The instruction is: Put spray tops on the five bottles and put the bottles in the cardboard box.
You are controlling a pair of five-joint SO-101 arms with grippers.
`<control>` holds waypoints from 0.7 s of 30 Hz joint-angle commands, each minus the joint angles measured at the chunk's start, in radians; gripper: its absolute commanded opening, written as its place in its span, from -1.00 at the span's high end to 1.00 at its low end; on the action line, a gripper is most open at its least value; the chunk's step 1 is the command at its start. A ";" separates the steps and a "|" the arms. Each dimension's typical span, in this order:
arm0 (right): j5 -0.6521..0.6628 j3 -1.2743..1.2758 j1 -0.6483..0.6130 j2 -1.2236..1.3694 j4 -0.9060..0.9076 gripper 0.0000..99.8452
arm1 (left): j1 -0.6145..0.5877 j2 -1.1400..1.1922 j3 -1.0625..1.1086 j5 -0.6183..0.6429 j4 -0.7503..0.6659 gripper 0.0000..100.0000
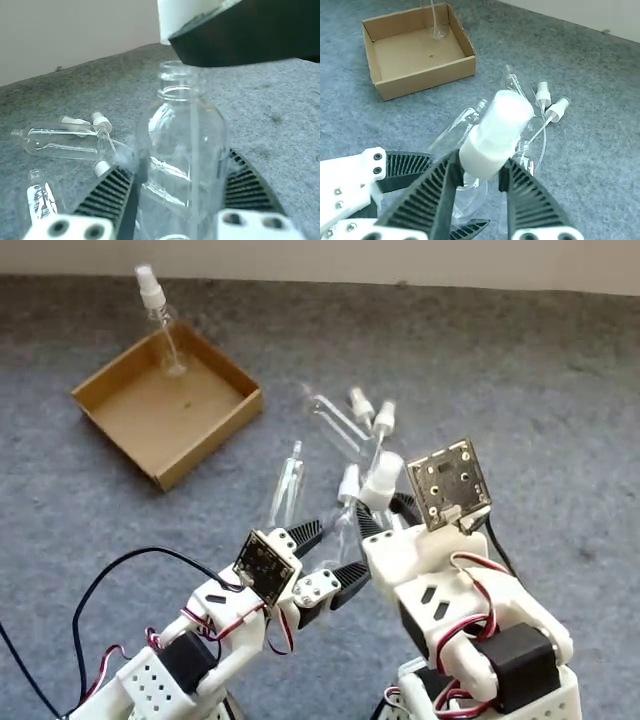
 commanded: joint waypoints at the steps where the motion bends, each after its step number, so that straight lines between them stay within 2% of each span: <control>1: 0.002 -0.050 -0.015 0.002 0.035 0.73 | -0.022 -0.018 0.027 -0.003 -0.031 0.90; 6: 0.002 -0.128 -0.025 0.002 0.036 0.73 | -0.022 -0.016 0.027 -0.003 -0.029 0.90; 13: 0.003 -0.142 -0.211 0.002 0.090 0.73 | -0.024 -0.016 0.027 -0.005 -0.029 0.90; 21: 0.003 -0.286 -0.076 0.002 0.104 0.73 | -0.024 -0.016 0.027 -0.008 -0.032 0.90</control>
